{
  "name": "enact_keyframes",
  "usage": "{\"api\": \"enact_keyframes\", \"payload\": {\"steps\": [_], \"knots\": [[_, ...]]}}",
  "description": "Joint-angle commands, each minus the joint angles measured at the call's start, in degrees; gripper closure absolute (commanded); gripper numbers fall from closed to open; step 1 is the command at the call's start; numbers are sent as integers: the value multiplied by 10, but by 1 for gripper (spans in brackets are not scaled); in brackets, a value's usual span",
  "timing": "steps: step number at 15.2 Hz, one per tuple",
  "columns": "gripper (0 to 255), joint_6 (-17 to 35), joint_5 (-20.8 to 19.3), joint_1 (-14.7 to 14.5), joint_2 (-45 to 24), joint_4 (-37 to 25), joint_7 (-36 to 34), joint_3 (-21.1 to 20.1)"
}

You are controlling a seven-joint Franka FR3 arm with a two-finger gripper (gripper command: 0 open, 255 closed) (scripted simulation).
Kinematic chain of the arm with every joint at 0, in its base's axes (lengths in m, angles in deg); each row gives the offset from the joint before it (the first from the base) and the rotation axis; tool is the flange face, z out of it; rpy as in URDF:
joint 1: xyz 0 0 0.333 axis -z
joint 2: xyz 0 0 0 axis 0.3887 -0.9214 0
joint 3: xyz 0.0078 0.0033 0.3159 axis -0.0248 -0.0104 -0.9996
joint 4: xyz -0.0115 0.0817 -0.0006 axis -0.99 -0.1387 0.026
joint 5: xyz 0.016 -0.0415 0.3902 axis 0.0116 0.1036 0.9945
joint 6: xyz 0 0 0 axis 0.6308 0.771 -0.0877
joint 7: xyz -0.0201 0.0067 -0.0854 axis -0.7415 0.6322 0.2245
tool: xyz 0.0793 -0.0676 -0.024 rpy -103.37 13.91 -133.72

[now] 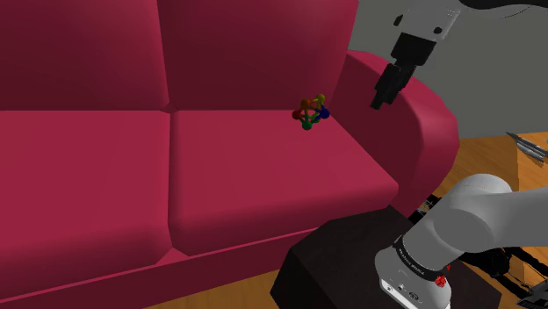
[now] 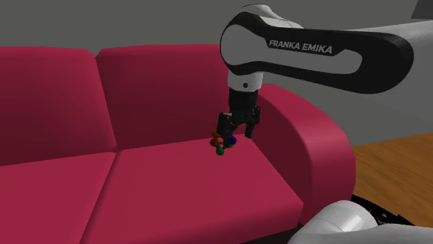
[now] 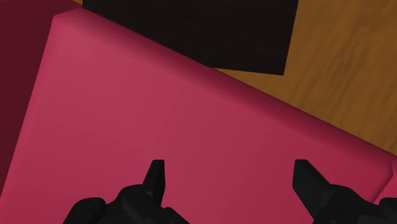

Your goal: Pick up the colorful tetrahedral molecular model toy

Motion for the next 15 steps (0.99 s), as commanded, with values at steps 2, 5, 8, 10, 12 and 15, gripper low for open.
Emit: {"api": "enact_keyframes", "payload": {"steps": [2, 5, 8, 10, 12, 15], "knots": [[0, 15, -7, 2, -13, 3, 8, 4], [0, 61, -27, 10, -56, 6, 30, 17], [0, 105, -44, 17, -103, 3, 51, 30], [0, 134, -55, 22, -137, -2, 64, 38], [0, 162, -65, 26, -172, -11, 76, 46], [0, 200, -78, 33, -228, -30, 93, 58]]}}
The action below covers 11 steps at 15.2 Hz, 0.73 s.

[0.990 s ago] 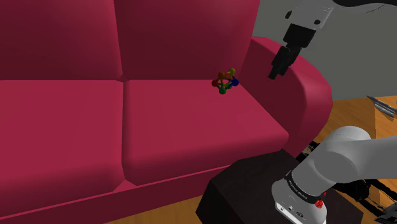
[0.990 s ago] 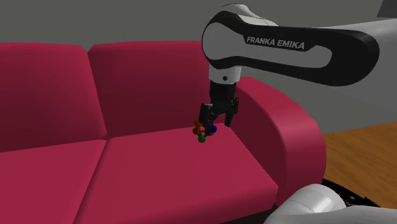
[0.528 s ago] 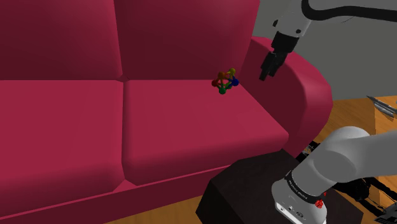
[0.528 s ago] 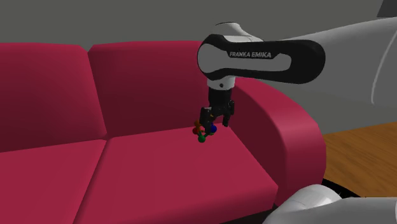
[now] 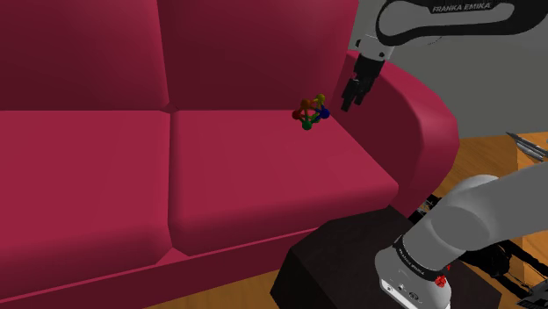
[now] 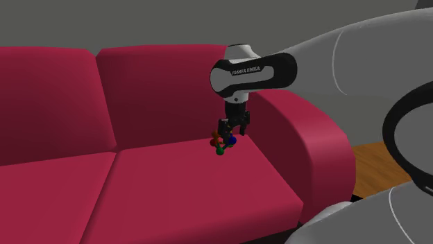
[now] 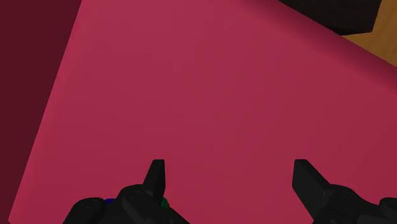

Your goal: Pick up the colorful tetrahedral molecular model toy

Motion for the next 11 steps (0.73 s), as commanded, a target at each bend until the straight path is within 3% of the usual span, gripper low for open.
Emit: {"api": "enact_keyframes", "payload": {"steps": [1, 11], "knots": [[0, 26, -10, 5, -36, -13, 14, 10], [0, 118, -33, 25, -235, -129, 66, 41]]}}
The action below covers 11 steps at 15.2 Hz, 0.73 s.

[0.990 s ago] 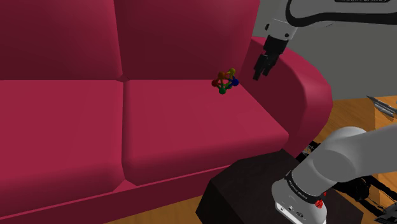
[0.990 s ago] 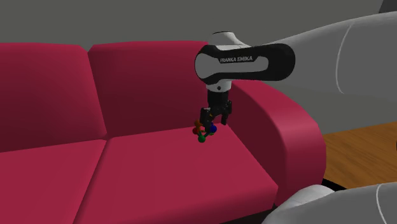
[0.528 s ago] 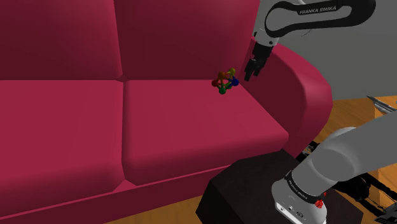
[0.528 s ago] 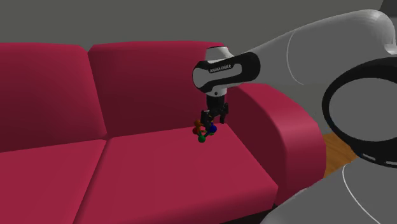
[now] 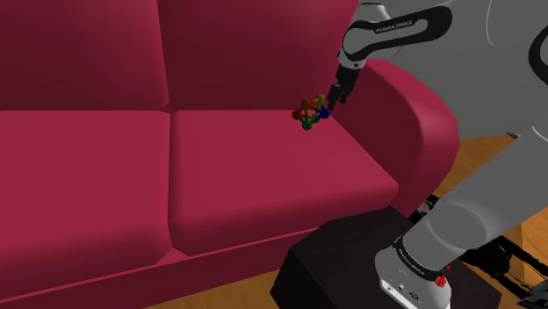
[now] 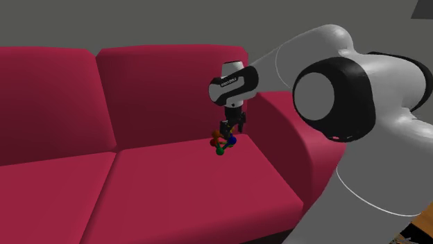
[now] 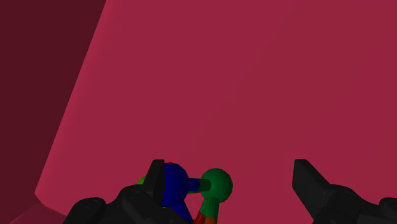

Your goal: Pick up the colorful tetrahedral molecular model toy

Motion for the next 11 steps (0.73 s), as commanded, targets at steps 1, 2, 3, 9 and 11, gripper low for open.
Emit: {"api": "enact_keyframes", "payload": {"steps": [1, 2, 3, 9, 11], "knots": [[0, 15, -2, 4, -45, -32, 10, 5], [0, 21, -2, 7, -66, -49, 15, 8], [0, 26, -3, 9, -87, -66, 20, 10], [0, 58, -2, 17, -157, -108, 33, 15], [0, 71, -2, 18, -163, -100, 32, 15]]}}
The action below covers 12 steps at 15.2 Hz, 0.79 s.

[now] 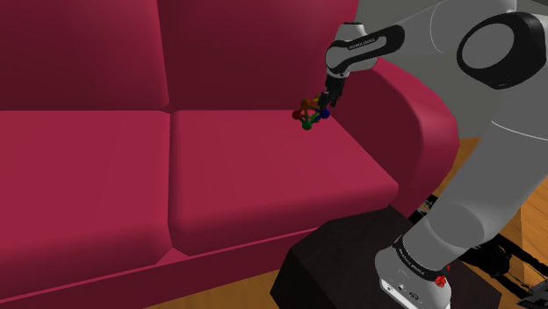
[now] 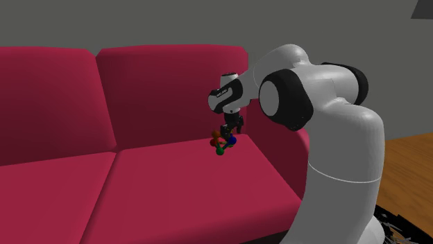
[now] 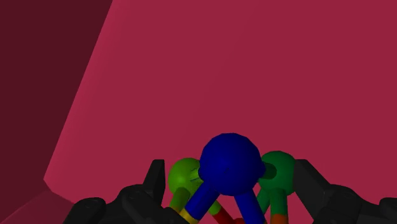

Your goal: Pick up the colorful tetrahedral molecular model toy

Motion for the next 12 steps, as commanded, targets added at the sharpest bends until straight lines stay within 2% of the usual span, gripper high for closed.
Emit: {"api": "enact_keyframes", "payload": {"steps": [1, 5, 6, 12], "knots": [[0, 15, 0, 0, -7, 7, -2, 0], [0, 25, 0, 0, -12, 13, -3, 0], [255, 26, 0, 0, -13, 13, -3, 0], [255, 26, 0, 0, -13, 13, -3, 0]]}}
